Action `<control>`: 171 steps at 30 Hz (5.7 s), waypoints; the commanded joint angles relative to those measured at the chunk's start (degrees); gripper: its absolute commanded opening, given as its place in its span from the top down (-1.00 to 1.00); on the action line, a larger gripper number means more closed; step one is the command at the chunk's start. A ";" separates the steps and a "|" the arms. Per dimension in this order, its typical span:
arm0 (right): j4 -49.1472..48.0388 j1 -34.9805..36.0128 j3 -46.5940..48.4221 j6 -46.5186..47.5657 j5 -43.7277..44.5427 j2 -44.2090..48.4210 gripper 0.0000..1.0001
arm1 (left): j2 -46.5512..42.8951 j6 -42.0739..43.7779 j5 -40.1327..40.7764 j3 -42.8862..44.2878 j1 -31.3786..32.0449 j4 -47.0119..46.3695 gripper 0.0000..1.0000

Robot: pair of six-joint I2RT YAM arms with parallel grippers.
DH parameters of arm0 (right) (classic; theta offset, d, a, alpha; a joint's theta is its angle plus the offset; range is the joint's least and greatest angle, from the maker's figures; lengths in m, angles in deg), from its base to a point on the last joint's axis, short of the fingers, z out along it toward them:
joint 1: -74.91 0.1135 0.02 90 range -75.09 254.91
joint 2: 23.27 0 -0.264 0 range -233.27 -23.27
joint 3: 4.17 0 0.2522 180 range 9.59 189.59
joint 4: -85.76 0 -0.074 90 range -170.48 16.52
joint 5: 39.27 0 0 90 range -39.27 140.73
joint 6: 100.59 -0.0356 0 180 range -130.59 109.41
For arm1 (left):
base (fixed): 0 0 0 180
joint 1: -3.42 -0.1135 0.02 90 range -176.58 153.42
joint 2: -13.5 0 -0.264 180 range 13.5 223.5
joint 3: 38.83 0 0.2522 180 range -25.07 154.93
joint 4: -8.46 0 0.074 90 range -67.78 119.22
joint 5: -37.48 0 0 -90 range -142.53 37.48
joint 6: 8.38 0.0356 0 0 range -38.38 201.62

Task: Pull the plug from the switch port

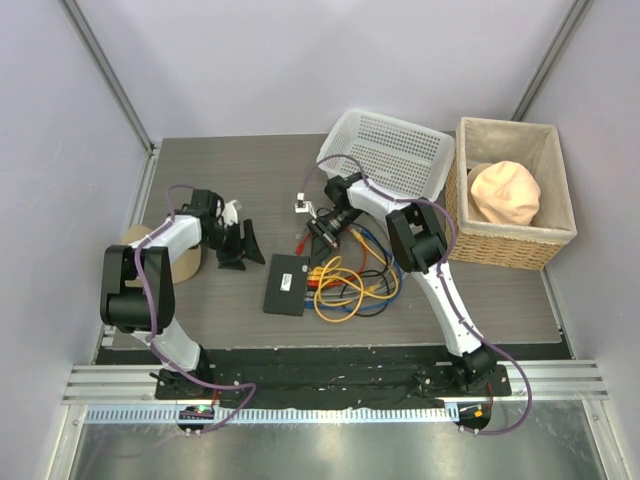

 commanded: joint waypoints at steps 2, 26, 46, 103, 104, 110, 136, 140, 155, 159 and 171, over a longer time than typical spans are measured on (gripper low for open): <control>-3.91 -0.93 0.95 1.12 7.80 7.28 0.97 | -2.38 7.85 -8.94 2.65 -1.31 1.05 -0.75; 10.54 -0.40 5.95 4.52 10.44 0.36 0.04 | 2.54 9.79 -17.04 2.73 2.91 -6.25 -0.73; 15.52 3.91 -2.73 15.90 21.43 1.84 0.31 | 2.36 6.10 -16.42 -0.70 2.73 -9.15 -0.71; -55.15 -17.18 14.50 -62.51 4.29 18.63 -0.45 | -18.16 45.80 -14.24 26.86 6.85 0.79 1.00; -55.07 -17.27 13.88 -62.33 4.11 18.89 -0.46 | -20.21 48.87 -12.57 24.20 7.99 0.08 1.00; -55.07 -17.27 11.51 -62.16 2.09 18.80 -0.46 | -37.78 82.35 -4.91 -4.18 18.54 -4.92 1.00; -51.64 -10.52 -11.18 -47.22 4.73 27.96 -0.75 | -63.28 95.34 -6.42 -26.46 19.17 10.29 -0.99; -50.67 -6.30 -8.45 -44.41 6.04 25.14 -0.75 | -64.35 80.31 0.80 -17.97 19.17 7.53 -0.99; -45.32 0.22 -3.96 -40.46 6.48 18.28 -0.72 | -31.86 46.44 -1.02 7.91 19.17 33.89 1.00; -42.06 0.22 -4.40 -38.51 6.49 18.36 -0.71 | -27.62 54.34 -1.83 3.27 19.17 37.61 1.00; -41.36 0.39 -10.55 -41.33 5.08 16.34 -0.69 | -25.59 57.51 4.32 -15.54 18.90 14.16 1.00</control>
